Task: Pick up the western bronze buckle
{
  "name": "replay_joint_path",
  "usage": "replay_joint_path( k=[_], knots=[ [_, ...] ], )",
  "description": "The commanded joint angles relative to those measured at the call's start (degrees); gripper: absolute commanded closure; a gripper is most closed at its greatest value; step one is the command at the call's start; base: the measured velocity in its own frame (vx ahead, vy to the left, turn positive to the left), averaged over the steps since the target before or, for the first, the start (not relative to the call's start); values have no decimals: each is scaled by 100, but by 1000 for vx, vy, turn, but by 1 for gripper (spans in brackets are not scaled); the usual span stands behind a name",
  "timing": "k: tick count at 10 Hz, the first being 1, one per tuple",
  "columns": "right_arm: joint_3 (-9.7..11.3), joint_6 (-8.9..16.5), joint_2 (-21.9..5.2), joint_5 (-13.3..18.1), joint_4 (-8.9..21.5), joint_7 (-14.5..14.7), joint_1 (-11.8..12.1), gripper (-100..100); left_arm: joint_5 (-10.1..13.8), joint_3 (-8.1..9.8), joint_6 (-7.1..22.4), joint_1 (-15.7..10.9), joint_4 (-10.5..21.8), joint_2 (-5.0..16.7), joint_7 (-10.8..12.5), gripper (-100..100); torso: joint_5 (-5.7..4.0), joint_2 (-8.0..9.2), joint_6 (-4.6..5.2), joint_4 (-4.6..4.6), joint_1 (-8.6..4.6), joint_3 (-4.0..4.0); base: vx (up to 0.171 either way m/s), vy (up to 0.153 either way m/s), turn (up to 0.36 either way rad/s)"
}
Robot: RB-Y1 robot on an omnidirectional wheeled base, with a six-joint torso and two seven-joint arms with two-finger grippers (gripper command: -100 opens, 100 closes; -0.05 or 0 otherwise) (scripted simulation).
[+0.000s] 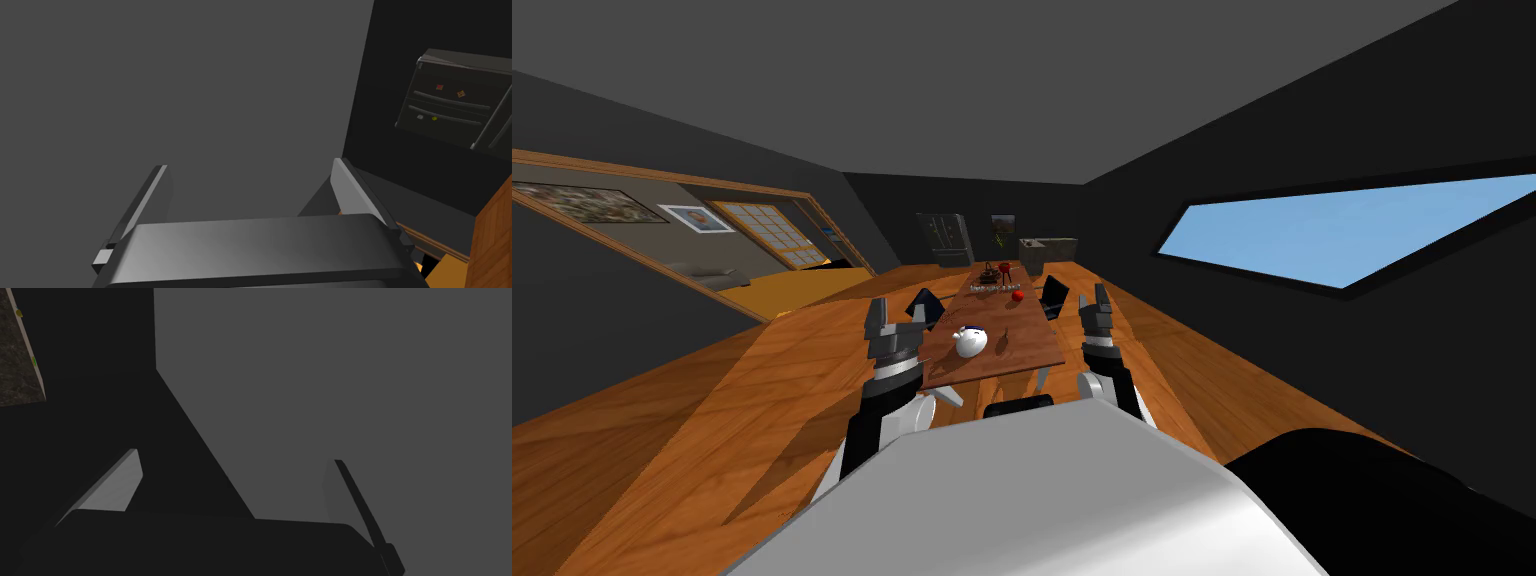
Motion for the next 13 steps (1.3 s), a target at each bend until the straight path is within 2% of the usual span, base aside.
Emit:
replay_joint_path(
  k=[1, 4, 9, 10, 11, 12, 13],
  knots=[
    [0, 0, 0, 0, 0, 0, 0, 0, 28, -56, -8, 12, 134, 172, 65, -100, 0, 0, 0, 0, 0, 0, -43, -79, 59],
    [2, 0, 2, 0, 0, 0, -1, 0, 83, -169, -27, 52, 480, 540, 212, -100, -15, 31, 0, 7, -67, 18, -77, -175, 66],
    [3, 0, 3, 0, 0, 0, -1, 0, 160, -470, -79, 163, 1362, 1371, 578, -100, -23, 21, 1, 5, -100, 12, -51, -240, 46],
    [3, 0, 3, 0, 0, 0, -1, 0, 160, -470, -79, 163, 1459, 1371, 578, -100, -23, 16, 1, 4, -101, 10, -22, -163, 18],
    [2, 0, 2, 0, 0, 0, 0, 0, 165, -546, -91, 186, 1606, 1559, 662, -100, -18, 9, 1, 3, -70, 6, 0, -156, 1],
    [2, 0, 2, 0, 0, 0, 0, 0, 165, -546, -91, 186, 1704, 1559, 662, -100, -15, 1, 1, 1, -64, 1, 0, -105, 14],
    [1, 0, 1, 0, 0, 0, 0, 0, 165, -626, -104, 207, 1928, 1753, 746, -100, -12, -3, 1, 0, -43, -1, -13, -121, -8]
  ],
)
